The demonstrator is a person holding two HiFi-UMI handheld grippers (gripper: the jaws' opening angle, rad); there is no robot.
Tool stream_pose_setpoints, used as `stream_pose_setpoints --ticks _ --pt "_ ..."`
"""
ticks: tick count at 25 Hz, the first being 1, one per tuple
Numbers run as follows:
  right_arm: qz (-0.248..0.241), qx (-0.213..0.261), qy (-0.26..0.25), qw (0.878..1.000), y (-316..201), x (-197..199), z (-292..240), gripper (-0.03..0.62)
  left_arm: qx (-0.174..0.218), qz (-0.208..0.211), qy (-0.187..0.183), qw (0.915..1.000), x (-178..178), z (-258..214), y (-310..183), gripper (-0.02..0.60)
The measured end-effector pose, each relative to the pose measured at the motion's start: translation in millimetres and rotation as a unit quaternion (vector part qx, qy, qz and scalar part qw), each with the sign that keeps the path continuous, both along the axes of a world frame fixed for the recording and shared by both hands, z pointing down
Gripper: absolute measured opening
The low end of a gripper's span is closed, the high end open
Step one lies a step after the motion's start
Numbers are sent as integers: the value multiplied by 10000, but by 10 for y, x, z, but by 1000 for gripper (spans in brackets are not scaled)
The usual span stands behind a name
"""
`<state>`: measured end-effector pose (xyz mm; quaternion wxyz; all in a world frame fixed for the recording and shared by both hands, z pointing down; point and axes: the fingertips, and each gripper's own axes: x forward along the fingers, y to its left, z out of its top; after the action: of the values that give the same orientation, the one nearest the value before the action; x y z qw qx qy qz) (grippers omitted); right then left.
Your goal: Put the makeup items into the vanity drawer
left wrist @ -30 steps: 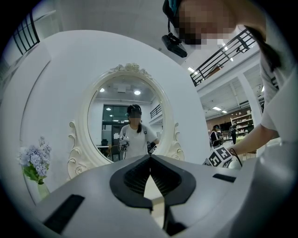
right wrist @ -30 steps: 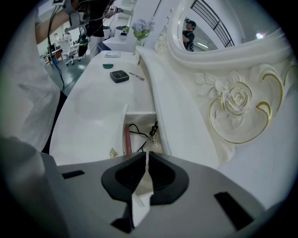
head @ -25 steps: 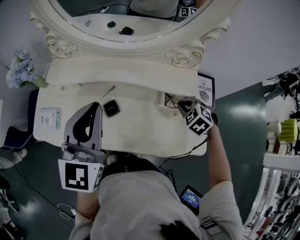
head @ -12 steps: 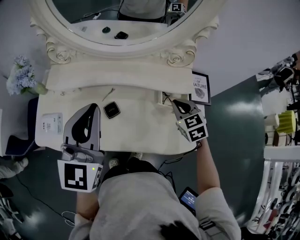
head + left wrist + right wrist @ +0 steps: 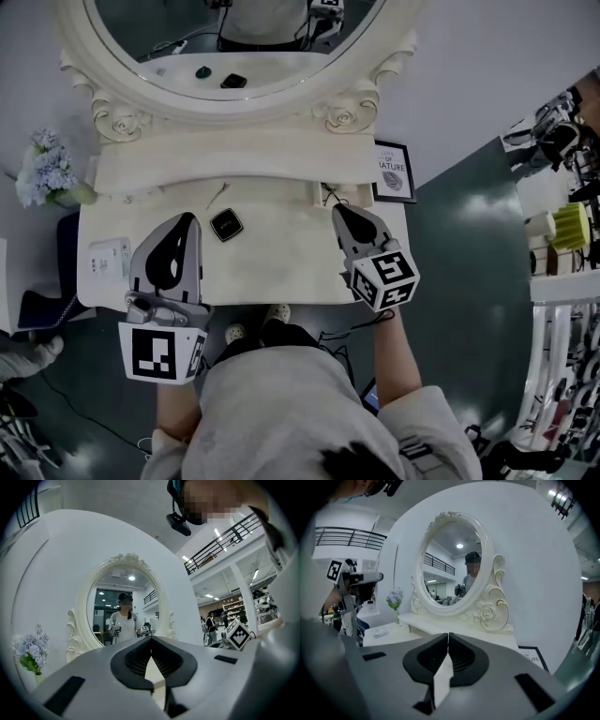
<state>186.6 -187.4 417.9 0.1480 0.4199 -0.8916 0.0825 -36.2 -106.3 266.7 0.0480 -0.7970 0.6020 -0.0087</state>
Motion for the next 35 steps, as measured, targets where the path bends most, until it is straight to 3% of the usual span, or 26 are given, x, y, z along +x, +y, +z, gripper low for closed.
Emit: stream_pose_setpoints --ticks 9,35 --pt "152 609 -681 9957 383 -209 -650 23 131 192 25 9997 -87 -111 137 14" --pt "232 1498 -881 9845 1262 -702 -1372 23 417 621 -57 9972 -317 -322 711 14"
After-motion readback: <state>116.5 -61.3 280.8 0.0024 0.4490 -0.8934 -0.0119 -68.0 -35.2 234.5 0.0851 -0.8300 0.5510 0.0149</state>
